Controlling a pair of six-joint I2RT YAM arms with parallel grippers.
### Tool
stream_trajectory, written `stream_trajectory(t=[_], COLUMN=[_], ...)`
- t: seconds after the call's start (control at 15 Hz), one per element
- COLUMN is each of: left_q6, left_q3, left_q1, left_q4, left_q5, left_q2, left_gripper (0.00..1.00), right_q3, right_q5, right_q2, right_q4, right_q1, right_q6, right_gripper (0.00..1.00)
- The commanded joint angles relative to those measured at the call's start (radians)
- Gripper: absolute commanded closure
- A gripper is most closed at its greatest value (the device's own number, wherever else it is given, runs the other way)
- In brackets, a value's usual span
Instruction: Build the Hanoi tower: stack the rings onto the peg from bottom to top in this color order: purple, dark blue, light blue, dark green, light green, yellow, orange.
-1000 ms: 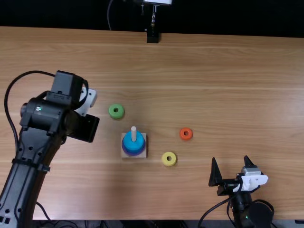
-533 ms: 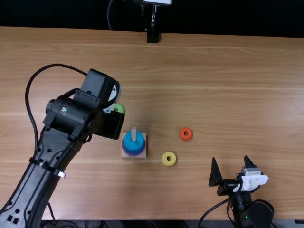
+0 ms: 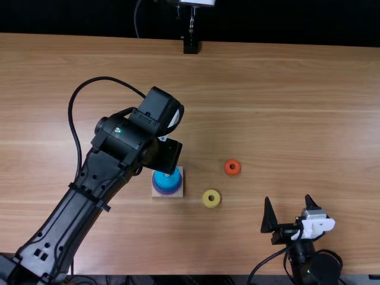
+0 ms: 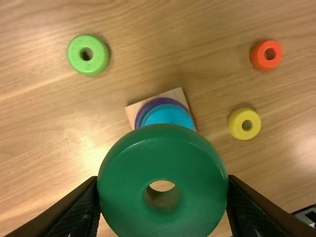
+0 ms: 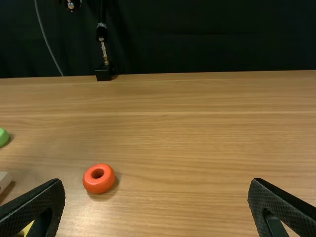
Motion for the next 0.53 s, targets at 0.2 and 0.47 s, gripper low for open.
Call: stream_trajectory(t=[0.2,0.47], left_q6=[-0.023,-0.045], left_q3=[0.045,0.042], left_q1=[-0.025,-0.040], left_q4=[0.000,0.000], left_q5=[0.003,0.003], left_q2=[0.034,0.035], left_gripper=[1.00,1.00], right_q3=[-0.049,-0.049], right_q5=[-0.005,-0.005], right_q2=[-0.012,-0.012], right_q4=[-0.071,-0.071], right_q1=[-0.008,-0.008], right_q6=[-0.005,-0.005], right_gripper=[0.00,0.00])
